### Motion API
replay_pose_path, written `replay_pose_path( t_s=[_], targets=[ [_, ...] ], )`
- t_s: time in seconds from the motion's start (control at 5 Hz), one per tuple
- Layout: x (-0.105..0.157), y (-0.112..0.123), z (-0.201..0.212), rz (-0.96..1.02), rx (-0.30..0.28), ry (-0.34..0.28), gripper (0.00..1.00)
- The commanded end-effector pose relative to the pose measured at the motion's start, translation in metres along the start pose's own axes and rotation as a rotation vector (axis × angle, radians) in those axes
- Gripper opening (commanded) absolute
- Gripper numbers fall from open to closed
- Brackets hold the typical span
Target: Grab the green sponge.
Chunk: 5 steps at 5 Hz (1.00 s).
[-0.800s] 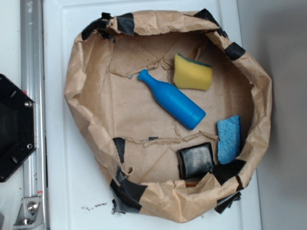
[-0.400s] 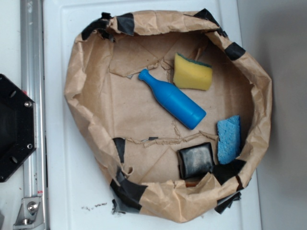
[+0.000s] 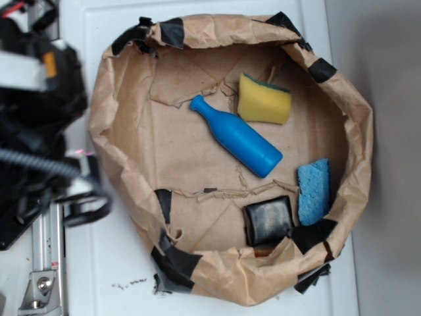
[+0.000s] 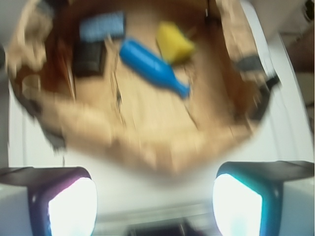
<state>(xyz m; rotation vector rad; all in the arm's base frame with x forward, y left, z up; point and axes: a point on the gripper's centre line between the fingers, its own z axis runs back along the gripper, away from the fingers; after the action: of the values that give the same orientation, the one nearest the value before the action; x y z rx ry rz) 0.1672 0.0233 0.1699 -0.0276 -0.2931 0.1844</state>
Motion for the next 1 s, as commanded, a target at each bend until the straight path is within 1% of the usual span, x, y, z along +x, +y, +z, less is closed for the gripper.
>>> replay_pose_path(
  t_s=[0.0, 0.2, 0.4, 0.6, 0.8],
  targets=[
    [0.072, 0.024, -0.067, 0.314, 0.016, -0.084, 1.00],
    [0.090, 0.030, -0.102, 0.373, 0.021, -0.039, 1.00],
    [0.099, 0.035, -0.128, 0.394, 0.024, 0.001, 1.00],
    [0.113, 0.040, -0.152, 0.405, 0.016, 0.036, 1.00],
    [0.125, 0.034, -0.166, 0.361, -0.011, 0.059, 1.00]
  ],
)
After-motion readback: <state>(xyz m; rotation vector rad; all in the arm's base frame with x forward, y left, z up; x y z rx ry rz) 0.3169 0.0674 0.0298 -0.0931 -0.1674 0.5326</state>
